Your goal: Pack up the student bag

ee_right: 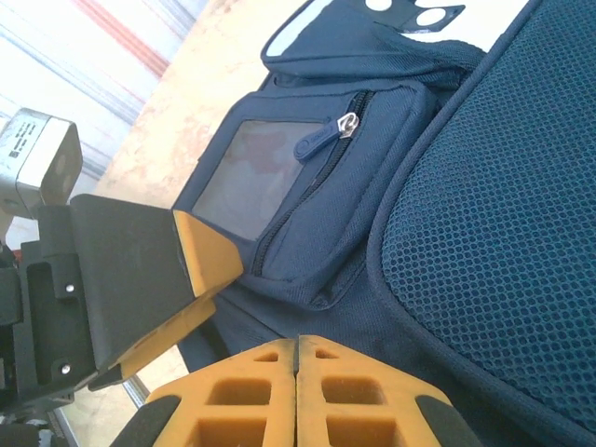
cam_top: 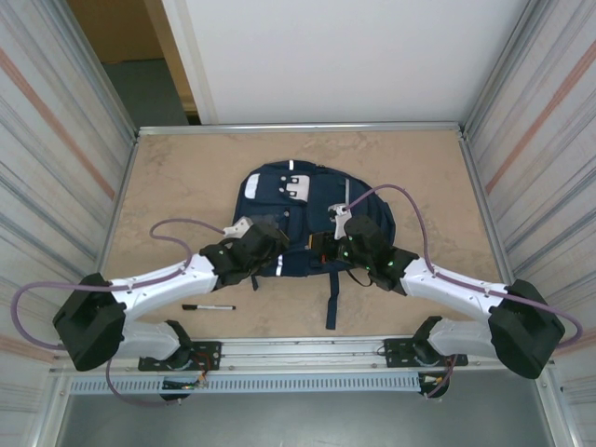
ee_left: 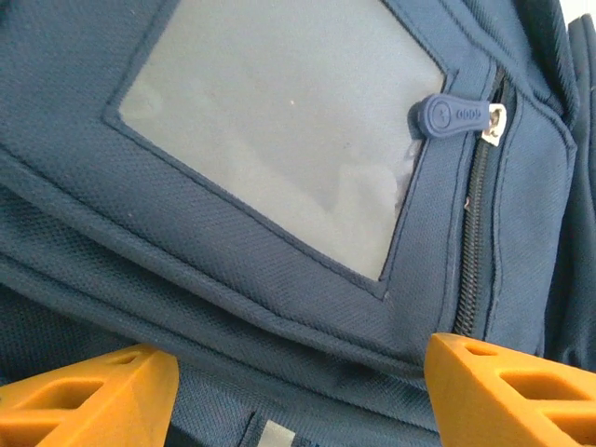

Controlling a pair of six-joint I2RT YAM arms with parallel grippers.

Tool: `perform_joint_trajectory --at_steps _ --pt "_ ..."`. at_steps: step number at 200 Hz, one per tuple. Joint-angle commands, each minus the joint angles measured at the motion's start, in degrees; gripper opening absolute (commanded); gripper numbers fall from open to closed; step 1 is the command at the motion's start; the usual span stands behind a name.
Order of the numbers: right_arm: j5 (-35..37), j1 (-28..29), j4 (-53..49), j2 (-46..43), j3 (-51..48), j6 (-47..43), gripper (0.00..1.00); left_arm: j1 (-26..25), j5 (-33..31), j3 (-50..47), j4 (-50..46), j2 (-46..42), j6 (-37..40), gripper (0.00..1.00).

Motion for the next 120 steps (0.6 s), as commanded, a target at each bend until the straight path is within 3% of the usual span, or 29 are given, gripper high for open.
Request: perform_joint_trajectory --at_steps 1,20,41,59,88,97,120 --pt "-0.7 0.5 4.6 -0.8 3.1 1.2 0.0 0.9 -5.7 1.1 -5.3 -0.9 0.6 0.73" --pt "-0.7 0.7 5.1 -1.0 2.7 1.3 0.0 1.1 -6.4 2.2 -9.0 0.5 -2.0 0.76" --pt "-1.0 1.0 5.4 -0.4 2.9 1.6 0.0 1.0 -2.9 0.2 -4.7 2.4 -4.0 0.74" --pt "-0.9 1.6 5.4 -0.2 3.1 1.7 0.0 1.3 -3.5 0.0 -2.8 3.6 -4.0 0.61" --pt "0.6 1.5 1.8 -0.9 3.2 0.1 0.0 3.6 -8.0 3.8 -8.1 4.0 2.2 0.12" --pt "1.3 1.2 -1.0 -1.7 3.5 -0.8 0.0 4.8 -7.8 4.6 -8.2 3.7 5.3 0.01" --pt "4.7 0.8 -7.7 -3.6 4.3 -4.6 0.0 8.5 -6.2 5.7 -9.5 3.9 10.4 0.0"
